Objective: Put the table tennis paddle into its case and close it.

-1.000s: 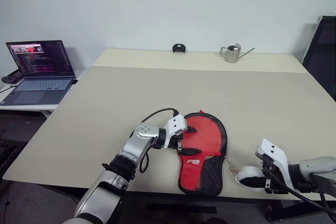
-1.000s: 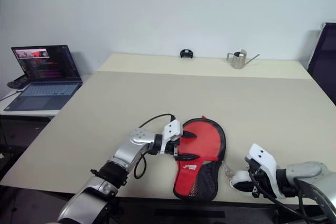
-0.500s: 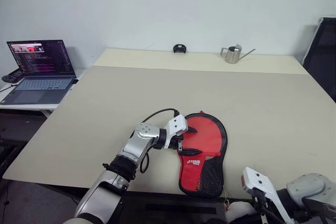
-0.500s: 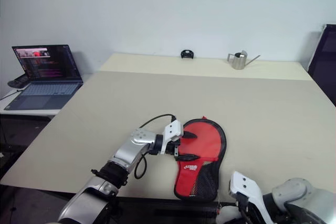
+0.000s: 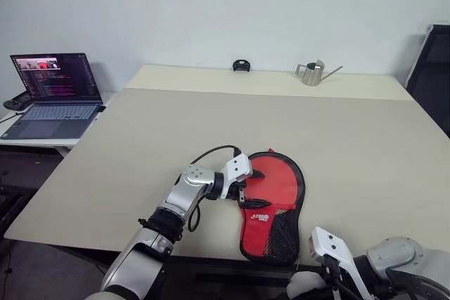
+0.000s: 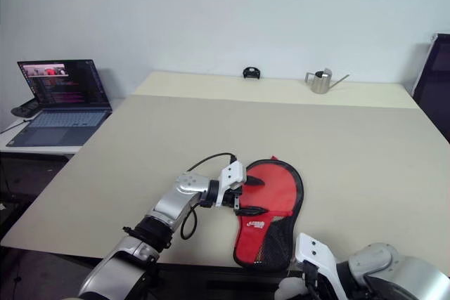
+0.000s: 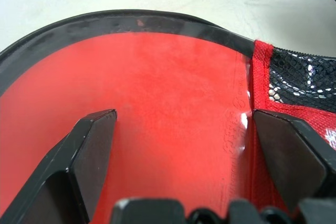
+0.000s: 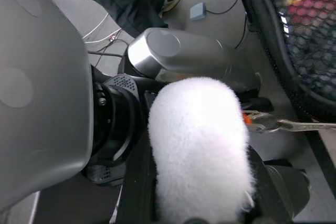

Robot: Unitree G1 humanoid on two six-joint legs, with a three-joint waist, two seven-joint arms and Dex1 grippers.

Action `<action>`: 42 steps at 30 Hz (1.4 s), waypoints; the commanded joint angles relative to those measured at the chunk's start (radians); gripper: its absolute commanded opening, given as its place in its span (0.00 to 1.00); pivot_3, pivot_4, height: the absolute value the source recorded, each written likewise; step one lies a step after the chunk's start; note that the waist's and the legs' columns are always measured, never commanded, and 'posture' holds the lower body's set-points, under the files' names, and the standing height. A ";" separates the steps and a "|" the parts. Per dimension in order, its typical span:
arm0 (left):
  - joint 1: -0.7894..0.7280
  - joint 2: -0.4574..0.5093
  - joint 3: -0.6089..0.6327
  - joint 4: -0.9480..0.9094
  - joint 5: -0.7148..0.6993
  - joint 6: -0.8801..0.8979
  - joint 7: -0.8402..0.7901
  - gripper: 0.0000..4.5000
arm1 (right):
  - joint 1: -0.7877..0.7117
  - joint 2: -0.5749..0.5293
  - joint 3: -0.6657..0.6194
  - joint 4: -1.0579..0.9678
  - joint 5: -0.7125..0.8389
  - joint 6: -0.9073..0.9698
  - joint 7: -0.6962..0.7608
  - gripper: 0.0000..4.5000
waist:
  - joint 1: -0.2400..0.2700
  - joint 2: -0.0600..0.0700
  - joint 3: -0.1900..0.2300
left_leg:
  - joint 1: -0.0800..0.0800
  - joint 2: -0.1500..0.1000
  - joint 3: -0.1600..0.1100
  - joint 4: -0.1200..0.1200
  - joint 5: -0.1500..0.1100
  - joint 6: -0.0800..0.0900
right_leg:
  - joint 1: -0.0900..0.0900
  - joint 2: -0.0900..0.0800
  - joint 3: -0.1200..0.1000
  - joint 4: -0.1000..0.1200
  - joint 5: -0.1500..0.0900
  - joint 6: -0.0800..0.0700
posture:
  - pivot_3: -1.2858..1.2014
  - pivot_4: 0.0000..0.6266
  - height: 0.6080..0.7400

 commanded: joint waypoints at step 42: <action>0.304 0.203 0.385 -0.747 -0.254 0.428 0.262 1.00 | -0.681 0.161 -0.346 1.004 -0.230 -0.582 -0.022 0.87 | -0.005 0.008 0.017 | -0.005 -0.001 0.003 0.000 0.000 0.000 | -0.007 -0.003 0.003 0.002 0.000 -0.002 | 0.52 0.24 1.00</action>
